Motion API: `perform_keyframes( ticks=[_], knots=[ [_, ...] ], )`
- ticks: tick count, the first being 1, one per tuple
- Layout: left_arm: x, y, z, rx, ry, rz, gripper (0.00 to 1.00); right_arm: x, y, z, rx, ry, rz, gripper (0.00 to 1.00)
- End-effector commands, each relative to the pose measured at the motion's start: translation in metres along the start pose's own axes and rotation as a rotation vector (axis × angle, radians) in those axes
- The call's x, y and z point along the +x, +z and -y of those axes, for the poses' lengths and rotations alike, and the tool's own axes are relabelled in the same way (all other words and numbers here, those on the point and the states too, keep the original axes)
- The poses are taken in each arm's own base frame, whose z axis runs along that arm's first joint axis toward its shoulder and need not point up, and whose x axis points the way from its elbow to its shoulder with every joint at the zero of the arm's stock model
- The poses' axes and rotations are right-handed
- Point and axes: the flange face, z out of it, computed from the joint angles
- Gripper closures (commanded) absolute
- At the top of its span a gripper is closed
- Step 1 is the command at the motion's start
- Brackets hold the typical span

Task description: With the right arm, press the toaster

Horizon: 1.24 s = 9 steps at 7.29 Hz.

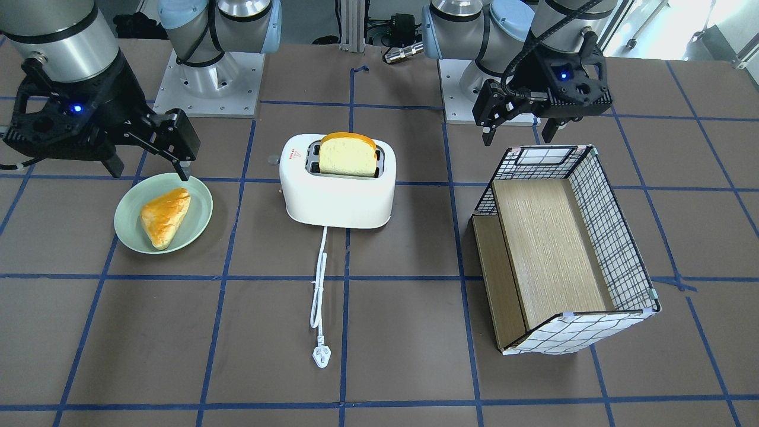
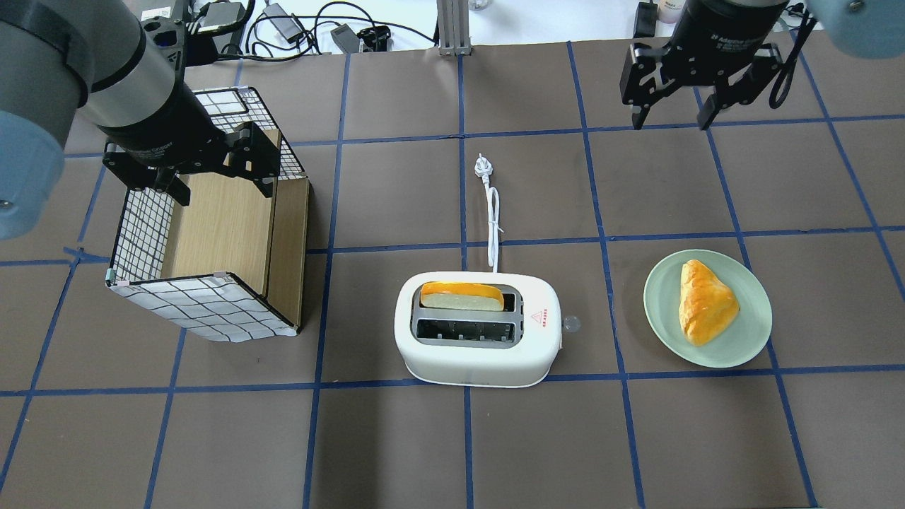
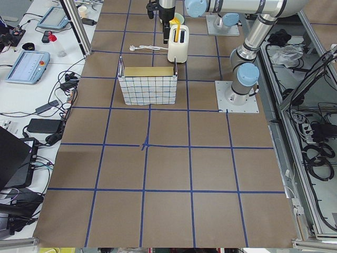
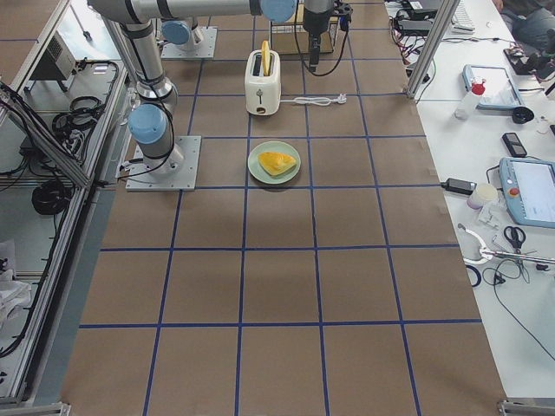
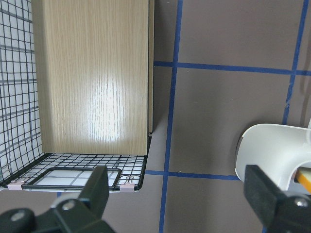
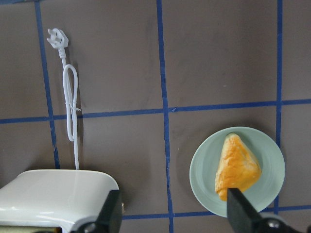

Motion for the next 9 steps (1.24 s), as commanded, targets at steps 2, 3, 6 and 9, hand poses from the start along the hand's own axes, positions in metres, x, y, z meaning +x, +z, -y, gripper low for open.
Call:
perform_keyframes(
  ticks=[2, 3, 6, 9],
  knots=[
    [0.0, 0.0, 0.0, 0.001, 0.0, 0.0, 0.0, -0.001, -0.005, 0.014, 0.094, -0.042, 0.009, 0.0],
    [0.0, 0.0, 0.0, 0.001, 0.0, 0.0, 0.0, -0.001, -0.005, 0.014, 0.091, -0.088, 0.002, 0.0],
    [0.0, 0.0, 0.0, 0.001, 0.0, 0.0, 0.0, 0.006, -0.002, 0.015, 0.078, -0.161, -0.015, 0.0],
    [0.0, 0.0, 0.0, 0.001, 0.0, 0.0, 0.0, 0.017, 0.003, 0.005, 0.029, -0.18, -0.064, 0.0]
  ],
)
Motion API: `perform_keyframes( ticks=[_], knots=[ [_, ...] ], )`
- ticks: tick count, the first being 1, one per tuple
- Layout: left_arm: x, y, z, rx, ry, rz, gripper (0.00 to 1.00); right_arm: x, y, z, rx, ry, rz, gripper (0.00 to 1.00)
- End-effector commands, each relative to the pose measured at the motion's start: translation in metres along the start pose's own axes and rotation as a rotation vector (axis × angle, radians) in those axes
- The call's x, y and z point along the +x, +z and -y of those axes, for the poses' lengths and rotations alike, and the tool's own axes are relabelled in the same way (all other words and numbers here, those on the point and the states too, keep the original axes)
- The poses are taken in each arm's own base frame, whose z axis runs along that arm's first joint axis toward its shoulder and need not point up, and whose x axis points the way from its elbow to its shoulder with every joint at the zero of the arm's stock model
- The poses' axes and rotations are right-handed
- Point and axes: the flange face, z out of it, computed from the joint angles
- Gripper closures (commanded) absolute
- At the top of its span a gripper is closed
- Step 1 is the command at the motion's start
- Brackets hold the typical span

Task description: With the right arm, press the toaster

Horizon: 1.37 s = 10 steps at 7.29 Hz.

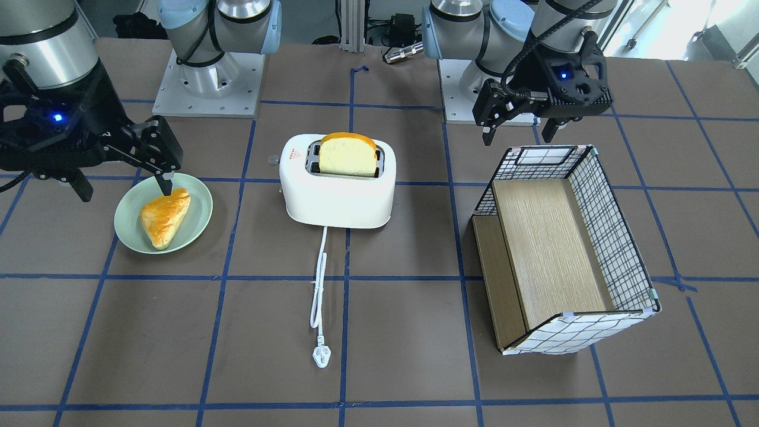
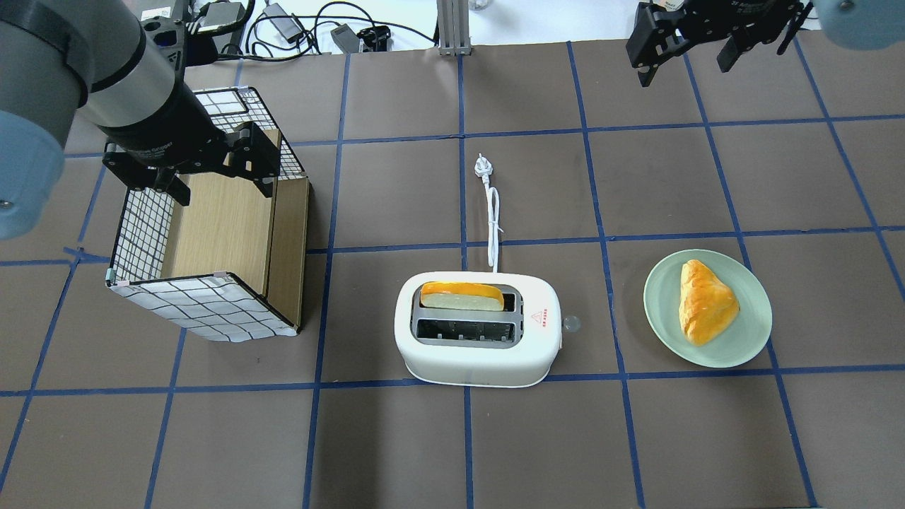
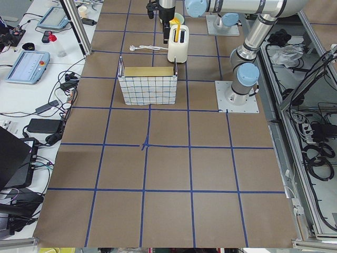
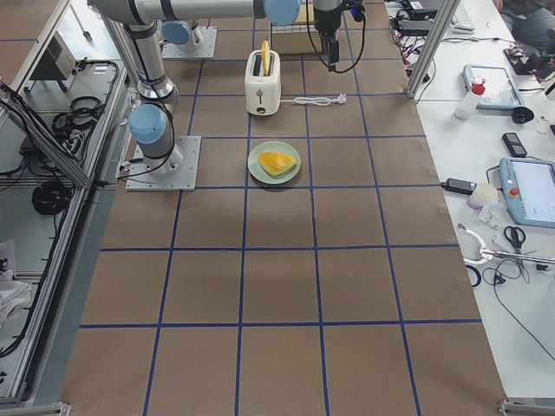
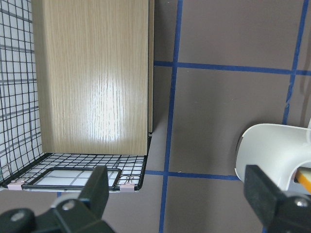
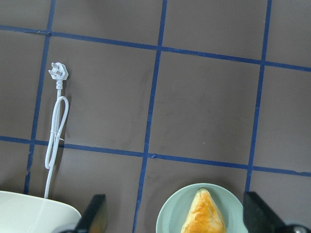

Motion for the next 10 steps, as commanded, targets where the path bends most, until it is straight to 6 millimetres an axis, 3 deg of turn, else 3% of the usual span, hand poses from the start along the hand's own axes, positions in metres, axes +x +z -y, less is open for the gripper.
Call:
perform_keyframes(
  ticks=[1, 5, 10],
  knots=[
    [0.0, 0.0, 0.0, 0.0, 0.0, 0.0, 0.0, 0.003, 0.007, -0.014, -0.051, 0.076, -0.015, 0.0],
    [0.0, 0.0, 0.0, 0.0, 0.0, 0.0, 0.0, 0.001, 0.016, -0.032, -0.02, 0.081, -0.023, 0.04],
    [0.0, 0.0, 0.0, 0.0, 0.0, 0.0, 0.0, 0.001, 0.013, -0.028, 0.0, 0.073, -0.022, 0.0]
  ],
)
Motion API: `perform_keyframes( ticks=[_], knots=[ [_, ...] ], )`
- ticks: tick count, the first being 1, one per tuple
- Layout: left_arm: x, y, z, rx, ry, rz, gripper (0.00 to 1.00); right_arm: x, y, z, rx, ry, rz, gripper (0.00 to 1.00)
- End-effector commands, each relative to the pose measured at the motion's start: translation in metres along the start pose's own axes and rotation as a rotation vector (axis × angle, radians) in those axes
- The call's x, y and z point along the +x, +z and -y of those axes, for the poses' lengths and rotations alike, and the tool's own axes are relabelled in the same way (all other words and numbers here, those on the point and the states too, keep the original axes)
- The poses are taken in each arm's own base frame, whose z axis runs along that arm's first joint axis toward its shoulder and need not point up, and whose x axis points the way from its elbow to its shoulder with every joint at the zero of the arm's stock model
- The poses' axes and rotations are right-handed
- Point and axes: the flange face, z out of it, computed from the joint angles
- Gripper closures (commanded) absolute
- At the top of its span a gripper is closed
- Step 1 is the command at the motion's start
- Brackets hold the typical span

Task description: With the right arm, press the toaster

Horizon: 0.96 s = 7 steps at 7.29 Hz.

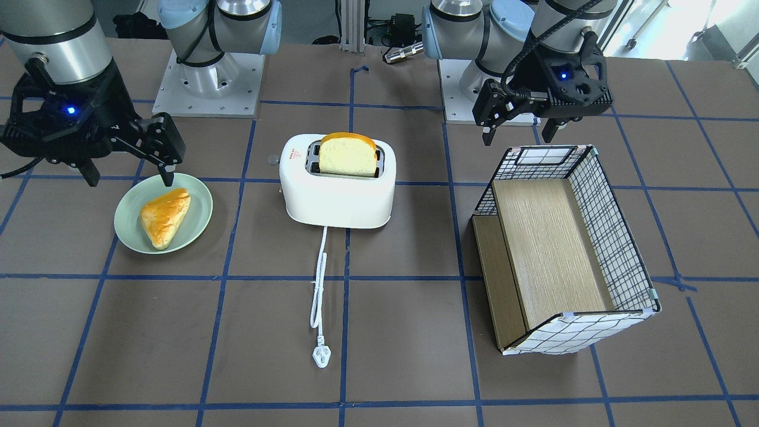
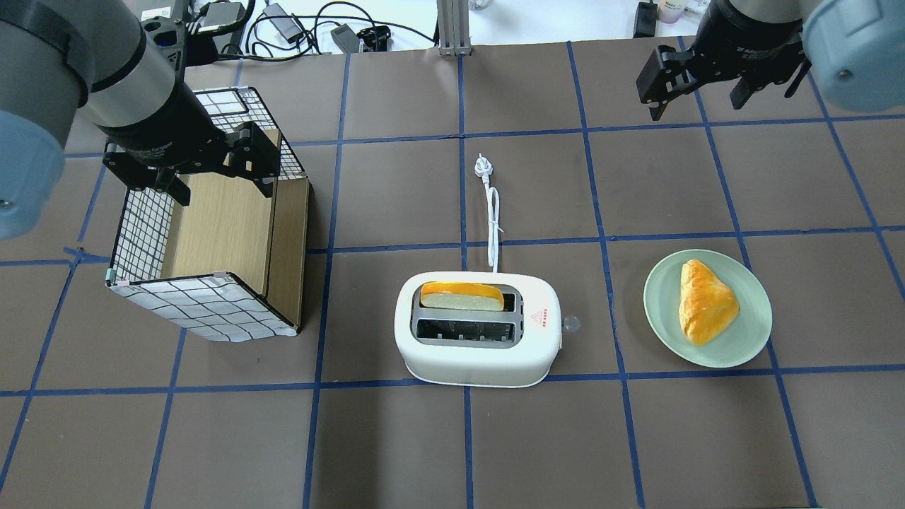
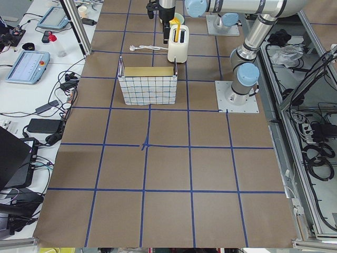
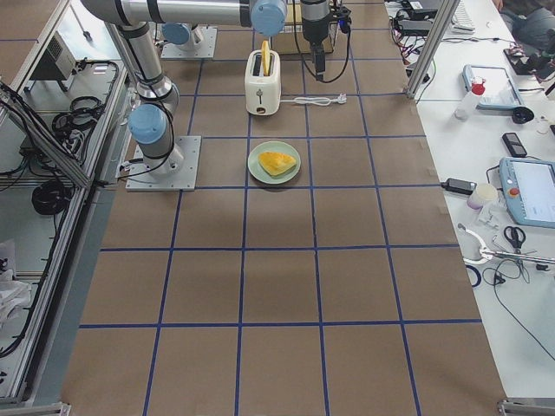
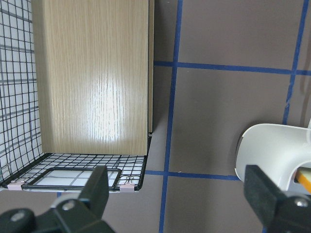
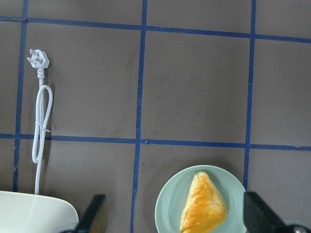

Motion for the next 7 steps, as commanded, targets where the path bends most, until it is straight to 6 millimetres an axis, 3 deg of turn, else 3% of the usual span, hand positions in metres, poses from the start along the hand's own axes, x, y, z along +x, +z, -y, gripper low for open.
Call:
perform_keyframes(
  ticks=[1, 4, 7],
  knots=[
    [0.0, 0.0, 0.0, 0.0, 0.0, 0.0, 0.0, 0.001, -0.004, 0.003, 0.003, -0.001, -0.001, 0.0],
    [0.0, 0.0, 0.0, 0.0, 0.0, 0.0, 0.0, -0.011, -0.008, 0.005, -0.015, 0.008, 0.076, 0.0],
    [0.0, 0.0, 0.0, 0.0, 0.0, 0.0, 0.0, -0.011, -0.008, 0.006, -0.015, 0.008, 0.078, 0.0]
  ],
)
